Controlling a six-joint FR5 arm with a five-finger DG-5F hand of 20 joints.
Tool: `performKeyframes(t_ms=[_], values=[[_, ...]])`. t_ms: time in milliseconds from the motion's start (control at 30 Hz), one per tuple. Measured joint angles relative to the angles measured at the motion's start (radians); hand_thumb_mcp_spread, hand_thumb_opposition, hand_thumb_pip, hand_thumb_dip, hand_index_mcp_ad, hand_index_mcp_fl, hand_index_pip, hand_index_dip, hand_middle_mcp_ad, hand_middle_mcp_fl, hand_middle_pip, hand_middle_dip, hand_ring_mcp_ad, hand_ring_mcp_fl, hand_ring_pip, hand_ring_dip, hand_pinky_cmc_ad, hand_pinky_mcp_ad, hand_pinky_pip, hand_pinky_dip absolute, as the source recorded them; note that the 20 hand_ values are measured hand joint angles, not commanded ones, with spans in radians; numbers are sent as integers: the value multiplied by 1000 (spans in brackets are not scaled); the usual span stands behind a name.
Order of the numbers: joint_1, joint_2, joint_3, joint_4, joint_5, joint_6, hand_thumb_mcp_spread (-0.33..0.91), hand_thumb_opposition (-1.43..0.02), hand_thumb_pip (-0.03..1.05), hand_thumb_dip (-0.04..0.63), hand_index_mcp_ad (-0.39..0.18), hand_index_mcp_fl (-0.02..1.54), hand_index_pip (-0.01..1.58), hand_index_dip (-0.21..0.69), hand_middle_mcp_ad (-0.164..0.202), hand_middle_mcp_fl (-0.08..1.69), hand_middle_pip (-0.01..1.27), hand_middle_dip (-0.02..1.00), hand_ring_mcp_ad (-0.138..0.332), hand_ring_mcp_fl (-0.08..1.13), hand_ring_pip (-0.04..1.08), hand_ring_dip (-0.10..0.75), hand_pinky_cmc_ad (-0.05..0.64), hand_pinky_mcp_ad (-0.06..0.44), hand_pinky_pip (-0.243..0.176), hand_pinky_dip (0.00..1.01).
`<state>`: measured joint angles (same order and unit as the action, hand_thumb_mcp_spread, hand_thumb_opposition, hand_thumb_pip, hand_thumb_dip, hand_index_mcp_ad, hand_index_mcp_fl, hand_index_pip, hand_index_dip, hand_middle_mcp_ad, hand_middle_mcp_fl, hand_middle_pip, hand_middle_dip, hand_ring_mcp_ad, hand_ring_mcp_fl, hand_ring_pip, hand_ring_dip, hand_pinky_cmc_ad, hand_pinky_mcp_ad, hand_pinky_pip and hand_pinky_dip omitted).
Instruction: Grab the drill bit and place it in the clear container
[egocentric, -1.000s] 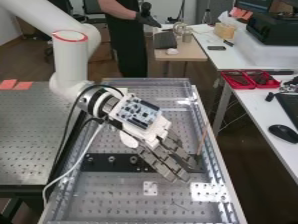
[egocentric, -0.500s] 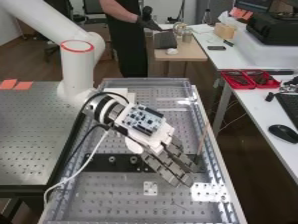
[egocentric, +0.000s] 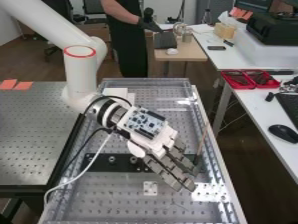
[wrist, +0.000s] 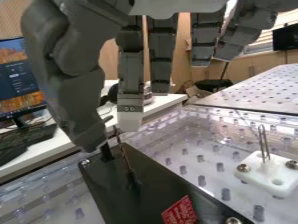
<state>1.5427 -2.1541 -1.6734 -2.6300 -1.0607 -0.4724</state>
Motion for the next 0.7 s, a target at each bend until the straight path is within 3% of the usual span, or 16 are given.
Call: performKeyframes(t_ms=[367, 700], values=[[-8, -13, 16, -5, -21, 7, 525, -831, 494, 257, 2, 340, 1333, 365, 68, 379, 126, 243, 211, 93, 94, 37, 269, 154, -84, 129], [-22, -18, 26, -7, -35, -1, 543, -831, 492, 257, -2, 374, 1318, 365, 68, 400, 126, 253, 208, 103, 98, 37, 288, 155, -86, 129]])
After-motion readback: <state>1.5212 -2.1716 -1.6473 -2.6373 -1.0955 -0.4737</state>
